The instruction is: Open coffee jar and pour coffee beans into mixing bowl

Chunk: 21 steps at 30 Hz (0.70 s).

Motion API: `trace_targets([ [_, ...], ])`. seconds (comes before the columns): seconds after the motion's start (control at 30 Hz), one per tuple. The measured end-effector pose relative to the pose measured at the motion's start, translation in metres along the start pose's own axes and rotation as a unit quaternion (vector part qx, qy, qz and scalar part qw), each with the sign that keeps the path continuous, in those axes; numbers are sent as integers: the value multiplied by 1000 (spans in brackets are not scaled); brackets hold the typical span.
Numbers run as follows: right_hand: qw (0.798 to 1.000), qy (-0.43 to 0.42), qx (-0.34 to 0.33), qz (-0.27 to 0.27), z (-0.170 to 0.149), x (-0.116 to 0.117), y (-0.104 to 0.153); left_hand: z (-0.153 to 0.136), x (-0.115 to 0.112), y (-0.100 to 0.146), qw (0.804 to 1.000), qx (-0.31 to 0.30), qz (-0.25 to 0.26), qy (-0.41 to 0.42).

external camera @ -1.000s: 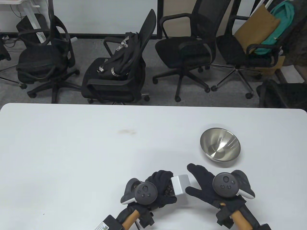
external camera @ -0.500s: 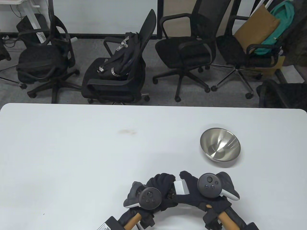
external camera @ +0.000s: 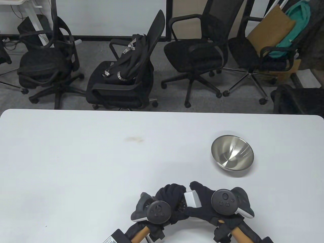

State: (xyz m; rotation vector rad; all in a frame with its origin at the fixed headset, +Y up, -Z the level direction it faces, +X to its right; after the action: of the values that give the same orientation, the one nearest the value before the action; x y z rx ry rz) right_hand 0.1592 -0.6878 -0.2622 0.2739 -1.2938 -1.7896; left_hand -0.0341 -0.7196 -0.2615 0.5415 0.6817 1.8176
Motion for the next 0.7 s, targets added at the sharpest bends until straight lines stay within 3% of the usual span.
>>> trace_targets([
  [0.7, 998, 22, -58, -11, 7, -1, 6, -4, 1, 2, 1000, -11, -4, 24],
])
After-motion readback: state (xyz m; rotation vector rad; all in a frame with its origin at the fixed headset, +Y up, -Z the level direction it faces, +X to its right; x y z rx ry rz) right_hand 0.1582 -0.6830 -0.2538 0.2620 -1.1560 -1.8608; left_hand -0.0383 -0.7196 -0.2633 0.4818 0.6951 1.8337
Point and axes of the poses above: the tracker on the back of each hand, its own z axis roughly to the thumb side, its own y axis roughly from the fingertips to the wrist, x = y × z, the point moved 1 cm from there along -y, roughly from the wrist to the fingertips, and after that the axes turned 12 degrees about -y, right-handed, at the moved point
